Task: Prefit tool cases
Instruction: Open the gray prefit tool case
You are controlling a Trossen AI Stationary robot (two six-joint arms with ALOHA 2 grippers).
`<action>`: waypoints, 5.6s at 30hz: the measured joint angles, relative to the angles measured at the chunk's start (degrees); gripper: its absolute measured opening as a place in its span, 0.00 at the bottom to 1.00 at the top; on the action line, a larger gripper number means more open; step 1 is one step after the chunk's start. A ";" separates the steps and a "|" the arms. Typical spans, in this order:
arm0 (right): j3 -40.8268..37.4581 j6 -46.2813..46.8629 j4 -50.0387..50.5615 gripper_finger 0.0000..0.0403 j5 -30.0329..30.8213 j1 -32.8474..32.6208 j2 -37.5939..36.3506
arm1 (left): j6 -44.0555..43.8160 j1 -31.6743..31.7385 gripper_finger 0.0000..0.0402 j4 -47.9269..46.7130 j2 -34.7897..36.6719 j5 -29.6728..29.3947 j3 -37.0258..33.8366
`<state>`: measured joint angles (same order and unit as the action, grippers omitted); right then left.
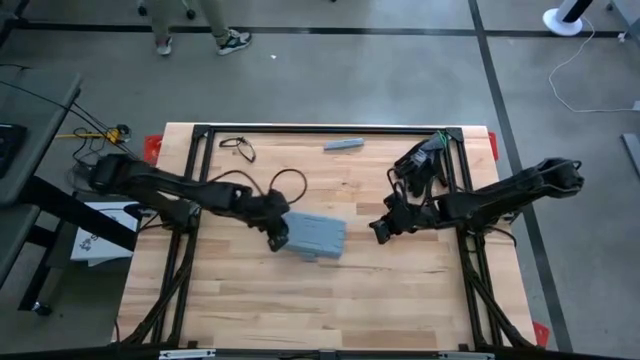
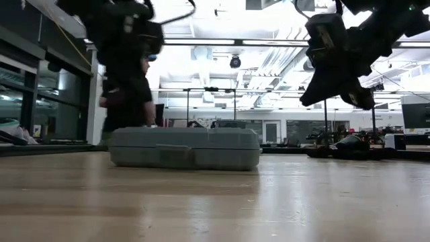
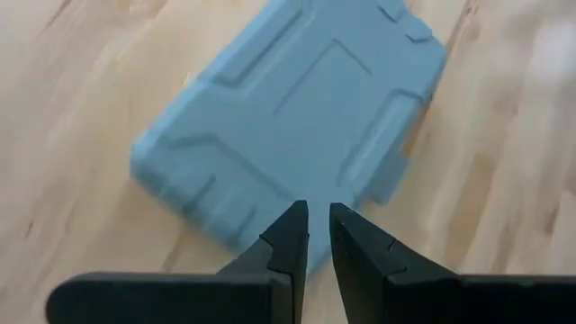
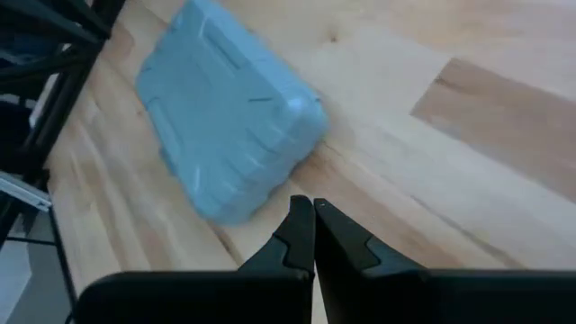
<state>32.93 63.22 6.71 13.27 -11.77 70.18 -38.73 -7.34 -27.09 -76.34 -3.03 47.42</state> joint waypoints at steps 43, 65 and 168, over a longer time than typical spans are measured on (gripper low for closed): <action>-0.08 7.32 -19.52 0.00 -7.89 -1.75 20.03 | -17.45 -4.17 0.11 29.54 -9.00 3.88 -13.70; -0.22 6.84 -19.16 0.00 -7.68 -1.75 16.22 | -14.43 -3.99 0.11 22.30 -8.13 5.77 -8.78; 0.09 15.98 -29.16 0.00 9.85 -0.99 12.48 | 15.57 17.52 0.02 -8.17 12.81 0.42 -6.67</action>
<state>33.01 79.20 -22.45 23.12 -12.76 82.66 -23.17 10.18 -35.26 -63.53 -2.61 40.75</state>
